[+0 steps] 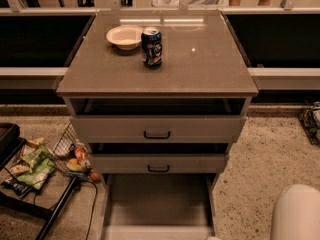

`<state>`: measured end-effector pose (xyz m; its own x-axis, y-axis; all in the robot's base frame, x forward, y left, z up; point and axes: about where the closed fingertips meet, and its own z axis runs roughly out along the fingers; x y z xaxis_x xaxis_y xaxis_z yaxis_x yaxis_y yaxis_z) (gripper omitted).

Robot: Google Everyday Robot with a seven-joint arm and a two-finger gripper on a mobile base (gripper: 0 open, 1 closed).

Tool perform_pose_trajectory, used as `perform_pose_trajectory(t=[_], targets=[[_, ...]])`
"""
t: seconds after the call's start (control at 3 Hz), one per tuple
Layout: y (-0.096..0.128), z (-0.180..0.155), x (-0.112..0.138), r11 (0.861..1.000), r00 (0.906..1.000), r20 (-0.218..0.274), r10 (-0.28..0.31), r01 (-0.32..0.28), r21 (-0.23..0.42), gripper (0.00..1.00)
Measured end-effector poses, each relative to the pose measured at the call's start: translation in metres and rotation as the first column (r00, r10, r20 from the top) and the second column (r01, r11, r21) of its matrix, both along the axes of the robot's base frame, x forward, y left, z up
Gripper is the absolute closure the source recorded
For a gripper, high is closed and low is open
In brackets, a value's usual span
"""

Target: Close bottom drawer

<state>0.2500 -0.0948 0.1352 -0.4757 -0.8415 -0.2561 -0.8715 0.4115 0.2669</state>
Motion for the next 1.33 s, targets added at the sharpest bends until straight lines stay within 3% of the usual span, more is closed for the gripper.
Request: perform_pose_trajectory(t=[0.67, 1.33], targets=[[0.045, -0.047, 0.018, 0.998, 0.999, 0.042, 0.017, -0.019, 0.053, 1.0], [0.063, -0.066, 0.071, 0.997, 0.9965, 0.084, 0.001, -0.008, 0.074, 1.0]])
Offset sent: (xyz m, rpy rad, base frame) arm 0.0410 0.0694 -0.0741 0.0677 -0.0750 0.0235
